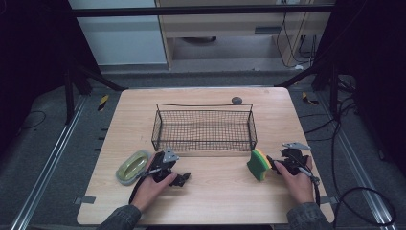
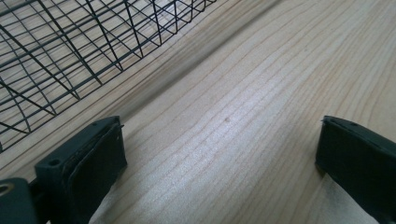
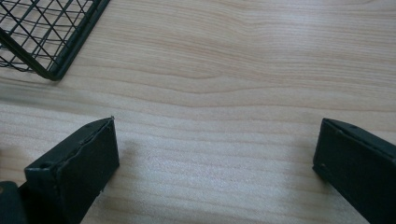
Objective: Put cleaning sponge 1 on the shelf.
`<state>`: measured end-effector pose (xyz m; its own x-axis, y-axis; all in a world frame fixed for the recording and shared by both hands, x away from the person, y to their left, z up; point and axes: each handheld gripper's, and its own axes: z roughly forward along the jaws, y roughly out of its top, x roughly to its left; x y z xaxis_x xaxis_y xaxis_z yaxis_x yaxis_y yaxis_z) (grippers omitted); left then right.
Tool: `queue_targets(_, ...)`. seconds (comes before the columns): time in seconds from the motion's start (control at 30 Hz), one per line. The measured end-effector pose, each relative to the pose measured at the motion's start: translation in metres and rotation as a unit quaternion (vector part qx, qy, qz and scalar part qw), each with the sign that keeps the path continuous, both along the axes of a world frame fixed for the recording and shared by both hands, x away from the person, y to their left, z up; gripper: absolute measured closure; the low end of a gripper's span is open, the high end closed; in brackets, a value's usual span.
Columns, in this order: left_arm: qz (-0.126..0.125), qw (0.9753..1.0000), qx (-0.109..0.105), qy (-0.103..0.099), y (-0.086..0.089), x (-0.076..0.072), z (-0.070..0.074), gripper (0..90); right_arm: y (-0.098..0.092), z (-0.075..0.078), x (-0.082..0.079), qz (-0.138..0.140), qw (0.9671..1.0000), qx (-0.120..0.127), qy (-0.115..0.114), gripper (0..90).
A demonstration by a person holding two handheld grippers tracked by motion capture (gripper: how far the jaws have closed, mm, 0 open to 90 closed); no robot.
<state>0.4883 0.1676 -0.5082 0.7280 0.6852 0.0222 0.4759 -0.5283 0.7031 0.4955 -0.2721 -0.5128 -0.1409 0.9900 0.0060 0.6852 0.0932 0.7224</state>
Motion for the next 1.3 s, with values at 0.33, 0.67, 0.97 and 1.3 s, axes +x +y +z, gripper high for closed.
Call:
queue_targets(0.33, -0.014, 0.9996, -0.015, -0.016, 0.007, -0.01, 0.019, 4.5, 0.002, 0.0, 0.001, 0.0, 1.0, -0.001, 0.0, 0.5)
queue_targets(0.67, 0.005, 0.9987, -0.02, -0.046, 0.035, -0.025, 0.058, 5.5, 0.002, 0.0, 0.002, 0.0, 1.0, -0.003, -0.001, 0.8)
queue_targets(0.97, 0.042, 0.9976, 0.049, -0.025, 0.071, -0.01, 0.098, 4.2, 0.002, 0.0, 0.003, 0.008, 1.0, -0.002, 0.0, 0.8)
queue_targets(1.3, 0.064, 0.9935, 0.094, 0.005, 0.101, -0.001, 0.124, 4.8, 0.005, 0.0, 0.011, 0.012, 0.9999, -0.004, -0.001, 0.9)
